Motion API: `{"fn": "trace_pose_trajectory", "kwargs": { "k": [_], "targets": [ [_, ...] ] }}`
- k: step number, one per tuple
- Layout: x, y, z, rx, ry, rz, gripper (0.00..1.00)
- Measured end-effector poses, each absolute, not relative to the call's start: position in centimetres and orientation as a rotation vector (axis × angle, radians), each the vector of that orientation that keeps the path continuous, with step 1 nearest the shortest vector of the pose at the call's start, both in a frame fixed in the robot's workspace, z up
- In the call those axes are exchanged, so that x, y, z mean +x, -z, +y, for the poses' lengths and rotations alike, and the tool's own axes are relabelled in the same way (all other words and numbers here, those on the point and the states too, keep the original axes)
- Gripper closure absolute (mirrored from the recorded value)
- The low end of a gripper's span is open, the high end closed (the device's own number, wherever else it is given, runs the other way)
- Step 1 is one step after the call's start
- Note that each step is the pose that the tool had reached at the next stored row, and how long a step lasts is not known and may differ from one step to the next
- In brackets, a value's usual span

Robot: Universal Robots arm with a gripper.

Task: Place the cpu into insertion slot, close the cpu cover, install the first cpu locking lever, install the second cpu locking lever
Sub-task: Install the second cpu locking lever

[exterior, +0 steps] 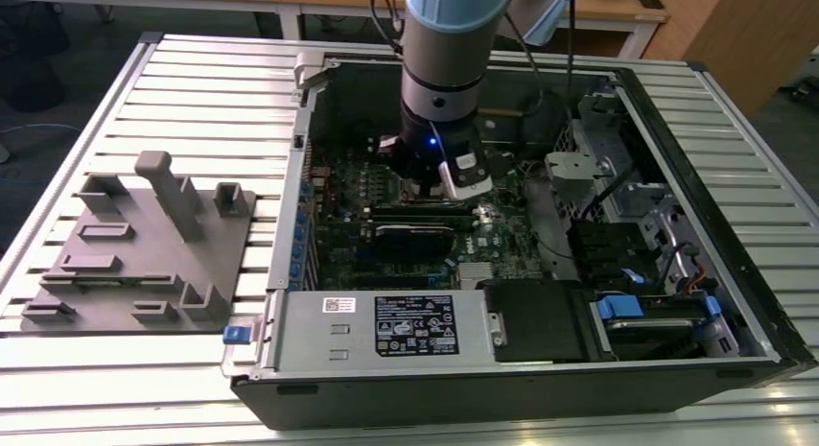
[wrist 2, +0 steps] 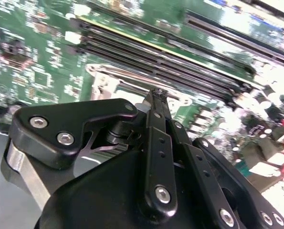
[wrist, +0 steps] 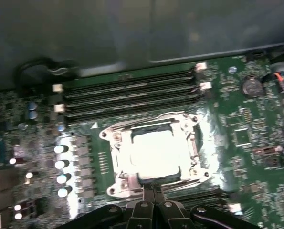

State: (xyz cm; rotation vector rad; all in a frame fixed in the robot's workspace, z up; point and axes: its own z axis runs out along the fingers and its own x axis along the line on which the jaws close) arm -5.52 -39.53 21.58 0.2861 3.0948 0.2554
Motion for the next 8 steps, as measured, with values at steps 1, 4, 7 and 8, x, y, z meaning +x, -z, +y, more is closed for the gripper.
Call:
{"fn": "trace_pose_trajectory", "kwargs": {
  "k": [1,4,7,8],
  "targets": [
    [-5.4,-21.6,-39.4,0.286,-0.256,3.095,0.9],
    [-5.4,-21.6,-38.9,0.286,-0.255,3.095,0.9],
    [-5.4,-21.5,-38.2,0.286,-0.255,3.095,0.9],
    [-5.4,-21.5,-37.9,0.286,-0.256,3.095,0.9]
  ]
}}
